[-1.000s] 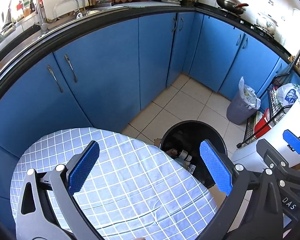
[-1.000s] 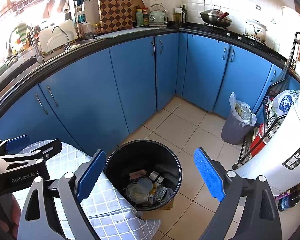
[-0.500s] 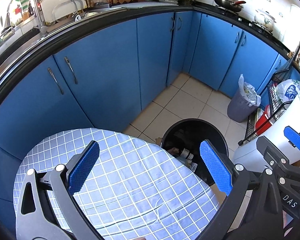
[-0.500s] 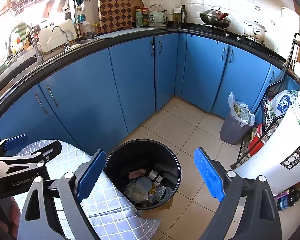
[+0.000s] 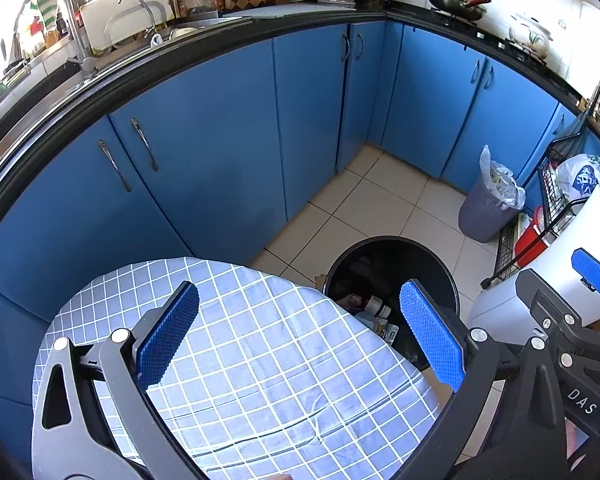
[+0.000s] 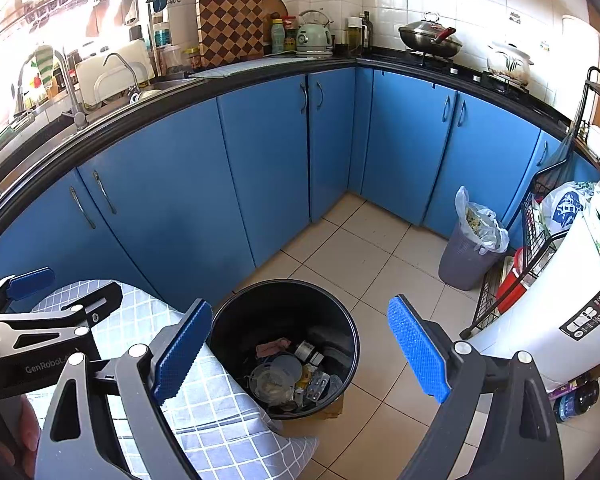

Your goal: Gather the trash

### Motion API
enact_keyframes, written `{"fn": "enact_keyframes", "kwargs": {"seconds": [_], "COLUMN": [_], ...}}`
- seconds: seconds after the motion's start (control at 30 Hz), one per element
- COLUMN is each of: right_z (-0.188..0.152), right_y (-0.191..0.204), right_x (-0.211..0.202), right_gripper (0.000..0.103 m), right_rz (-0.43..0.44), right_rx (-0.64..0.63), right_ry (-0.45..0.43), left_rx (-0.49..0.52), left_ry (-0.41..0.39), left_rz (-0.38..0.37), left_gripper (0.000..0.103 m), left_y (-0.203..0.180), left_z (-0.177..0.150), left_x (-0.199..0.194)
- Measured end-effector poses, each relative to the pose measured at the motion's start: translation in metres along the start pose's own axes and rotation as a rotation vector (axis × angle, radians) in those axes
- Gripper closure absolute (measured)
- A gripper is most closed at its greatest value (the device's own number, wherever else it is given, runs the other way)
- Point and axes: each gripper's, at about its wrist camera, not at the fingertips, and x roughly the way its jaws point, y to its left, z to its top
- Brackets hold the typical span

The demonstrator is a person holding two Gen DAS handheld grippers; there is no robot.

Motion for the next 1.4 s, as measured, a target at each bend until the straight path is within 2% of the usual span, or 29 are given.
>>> {"fn": "enact_keyframes", "kwargs": {"seconds": [0.53,0.67,0.77,0.83,1.4], "right_z": [0.001,0.003,0.003,0.003,0.004], "right_y": [-0.003,-0.002,0.003,0.006,0.011], "right_x": [0.0,0.0,0.001,0.001,0.002], "right_gripper": [0.016,0.016,0.016,0.016,0.016], "right_rz": [0.006,0.007,0.01,0.012,0.014], "right_rx": [-0.006,-0.007,-0.011,-0.013,-0.022], "right_ry": [0.002,0.0,-0.002,-0.002,-0.003], "left_rx": [0.026,0.047,0.092,0.107,0.082], "left_ry": [0.01,0.033,0.097,0.102,0.08], "left_rz": [-0.021,0.032,0.126,0.151,0.115], "left_gripper": [0.004,0.004,0.004,0.004,0.004], "left_y": [-0.003,-0.006,-0.012,-0.012,-0.006], "left_z": [0.002,0.002,0.001,-0.001,-0.002], "left_x": [0.0,0.001,0.008,0.01,0.004]}}
